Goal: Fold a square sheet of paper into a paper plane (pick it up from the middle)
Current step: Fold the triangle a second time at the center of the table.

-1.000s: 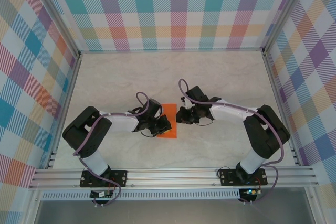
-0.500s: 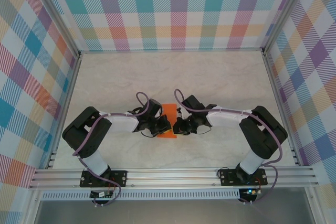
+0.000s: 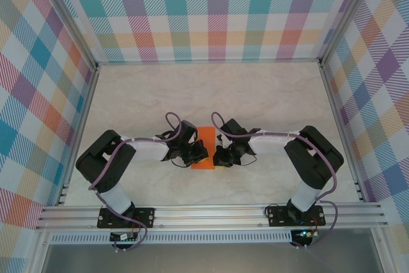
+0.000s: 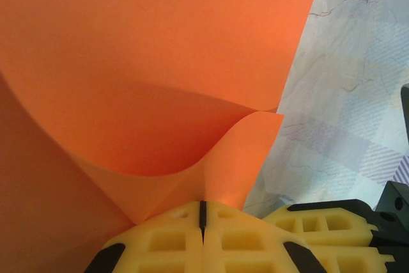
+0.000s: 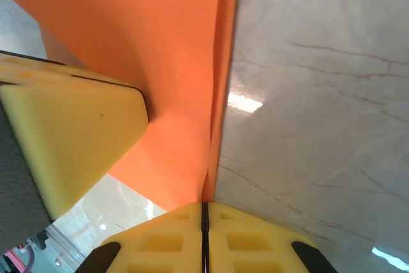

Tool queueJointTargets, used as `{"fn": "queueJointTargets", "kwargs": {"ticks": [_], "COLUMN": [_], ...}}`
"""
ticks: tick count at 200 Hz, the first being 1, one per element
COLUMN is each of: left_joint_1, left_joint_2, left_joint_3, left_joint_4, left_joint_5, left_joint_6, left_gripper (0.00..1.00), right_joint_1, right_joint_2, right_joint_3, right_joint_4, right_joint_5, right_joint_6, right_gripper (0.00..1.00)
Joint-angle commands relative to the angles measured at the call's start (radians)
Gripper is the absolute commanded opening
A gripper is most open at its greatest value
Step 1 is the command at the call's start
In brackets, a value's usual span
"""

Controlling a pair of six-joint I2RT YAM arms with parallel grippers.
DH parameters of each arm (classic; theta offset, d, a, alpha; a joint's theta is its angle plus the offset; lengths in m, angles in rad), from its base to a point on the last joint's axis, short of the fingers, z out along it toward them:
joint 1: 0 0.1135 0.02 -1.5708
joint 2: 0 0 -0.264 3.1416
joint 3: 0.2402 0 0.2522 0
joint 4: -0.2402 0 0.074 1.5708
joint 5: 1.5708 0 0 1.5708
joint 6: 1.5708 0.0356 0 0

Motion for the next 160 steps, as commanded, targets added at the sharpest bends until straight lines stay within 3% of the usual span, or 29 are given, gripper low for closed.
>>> {"fn": "queueJointTargets", "kwargs": {"ticks": [1, 52, 109, 160], "left_joint_1": [-0.01, -0.01, -0.009, -0.01], "left_joint_2": [0.008, 0.005, -0.008, -0.008], "left_joint_3": [-0.019, -0.021, -0.029, -0.029], "left_joint_4": [-0.086, -0.087, -0.079, -0.08], "left_joint_5": [-0.066, -0.069, -0.084, -0.083], "left_joint_6": [-0.007, -0.015, -0.071, -0.091], "left_gripper": [0.05, 0.05, 0.05, 0.05], "right_joint_1": [0.006, 0.016, 0.046, 0.047], "right_joint_2": [-0.016, -0.122, -0.052, -0.011], "right_joint_3": [-0.012, -0.029, -0.049, -0.07], "right_joint_4": [-0.032, 0.021, 0.09, 0.105], "right_joint_5": [0.009, -0.026, -0.036, 0.03], "right_joint_6": [-0.007, -0.024, -0.006, 0.011], "right_gripper": [0.09, 0.1, 0.09, 0.09]}}
